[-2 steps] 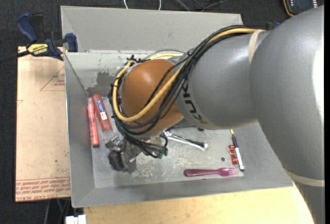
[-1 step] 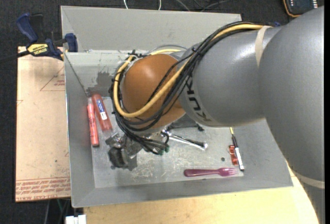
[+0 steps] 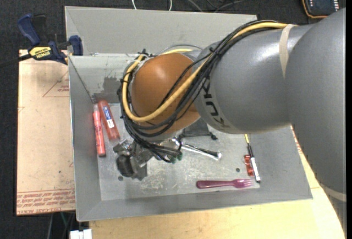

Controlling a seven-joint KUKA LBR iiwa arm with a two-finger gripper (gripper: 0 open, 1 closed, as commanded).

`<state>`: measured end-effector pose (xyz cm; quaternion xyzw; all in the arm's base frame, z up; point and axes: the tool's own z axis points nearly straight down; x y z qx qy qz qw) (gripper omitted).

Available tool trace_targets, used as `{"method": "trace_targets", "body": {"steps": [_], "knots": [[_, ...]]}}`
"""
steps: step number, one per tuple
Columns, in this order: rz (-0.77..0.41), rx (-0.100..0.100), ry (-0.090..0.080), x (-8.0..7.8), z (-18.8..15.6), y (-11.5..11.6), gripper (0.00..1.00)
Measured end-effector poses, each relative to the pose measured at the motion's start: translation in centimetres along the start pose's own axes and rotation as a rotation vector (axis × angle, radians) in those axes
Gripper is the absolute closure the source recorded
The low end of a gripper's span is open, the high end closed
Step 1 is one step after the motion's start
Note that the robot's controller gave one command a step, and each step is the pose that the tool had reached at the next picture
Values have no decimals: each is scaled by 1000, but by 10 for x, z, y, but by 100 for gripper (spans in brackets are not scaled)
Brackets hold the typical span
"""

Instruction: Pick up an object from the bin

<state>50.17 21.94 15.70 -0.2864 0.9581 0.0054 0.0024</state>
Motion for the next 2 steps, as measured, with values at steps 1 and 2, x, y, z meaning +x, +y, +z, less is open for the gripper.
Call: {"method": "trace_targets", "body": {"steps": [1, 2], "knots": [[1, -1, -1, -1, -10, 1, 100], [2, -1, -3, -1, -22, 1, 100]]}}
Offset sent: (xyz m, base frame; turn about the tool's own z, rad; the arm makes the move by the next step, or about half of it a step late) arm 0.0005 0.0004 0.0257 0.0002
